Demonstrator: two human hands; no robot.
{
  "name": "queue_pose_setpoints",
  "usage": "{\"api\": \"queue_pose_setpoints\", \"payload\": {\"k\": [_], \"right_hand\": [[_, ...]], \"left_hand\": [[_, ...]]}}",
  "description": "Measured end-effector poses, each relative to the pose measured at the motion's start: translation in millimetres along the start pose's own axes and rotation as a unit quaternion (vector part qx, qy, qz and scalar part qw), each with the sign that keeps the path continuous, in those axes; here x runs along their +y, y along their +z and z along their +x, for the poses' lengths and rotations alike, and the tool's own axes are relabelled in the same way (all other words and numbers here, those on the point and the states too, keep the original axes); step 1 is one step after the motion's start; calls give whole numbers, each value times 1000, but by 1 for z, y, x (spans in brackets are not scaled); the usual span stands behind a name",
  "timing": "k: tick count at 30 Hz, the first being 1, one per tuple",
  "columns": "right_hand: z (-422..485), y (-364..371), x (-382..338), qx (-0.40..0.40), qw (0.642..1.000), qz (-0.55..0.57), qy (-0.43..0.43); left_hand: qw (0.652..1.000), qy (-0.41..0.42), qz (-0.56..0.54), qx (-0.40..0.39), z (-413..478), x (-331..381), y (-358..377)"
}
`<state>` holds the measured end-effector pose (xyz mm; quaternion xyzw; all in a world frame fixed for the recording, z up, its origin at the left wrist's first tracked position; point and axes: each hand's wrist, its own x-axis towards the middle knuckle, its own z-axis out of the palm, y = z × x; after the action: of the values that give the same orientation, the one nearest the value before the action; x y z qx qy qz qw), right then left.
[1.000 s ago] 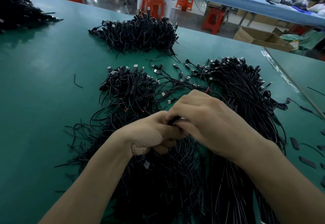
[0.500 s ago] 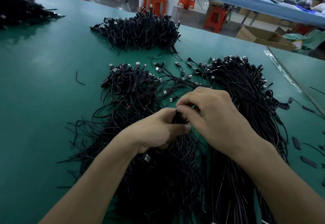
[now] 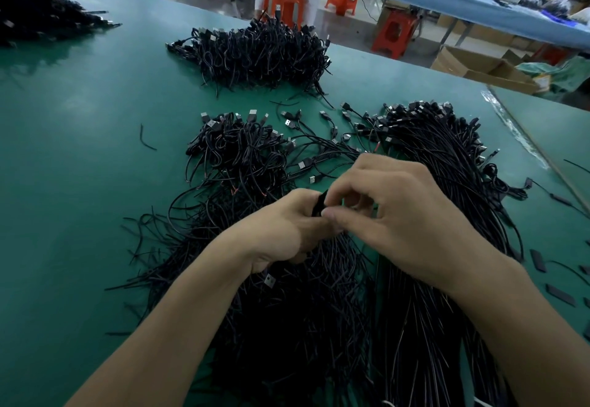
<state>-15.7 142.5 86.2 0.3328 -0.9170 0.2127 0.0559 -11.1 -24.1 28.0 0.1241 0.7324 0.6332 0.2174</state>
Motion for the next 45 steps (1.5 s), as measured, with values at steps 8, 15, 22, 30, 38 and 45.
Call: {"api": "queue_pose_setpoints", "payload": {"k": [8,15,22,30,38,45], "right_hand": [[8,8,-4,-50,994,-2,97],[9,12,-3,-37,997,-11,70],[3,12,-7,14,999,-38,-25],[2,9,-5,-15,997,-57,-54],[1,2,-6,-70,990,-106,-54],[6,-3,-9,-116,986,-117,-14]], "left_hand": [[1000,-4,14,25,-1,4,1],[999,5,-13,34,0,2,0],[997,-19,-69,7,0,-1,-3],[995,-36,-82,-36,1,-3,-4],[996,-52,-40,-58,0,-4,-1],[996,-54,-27,-71,0,-5,-1]]}}
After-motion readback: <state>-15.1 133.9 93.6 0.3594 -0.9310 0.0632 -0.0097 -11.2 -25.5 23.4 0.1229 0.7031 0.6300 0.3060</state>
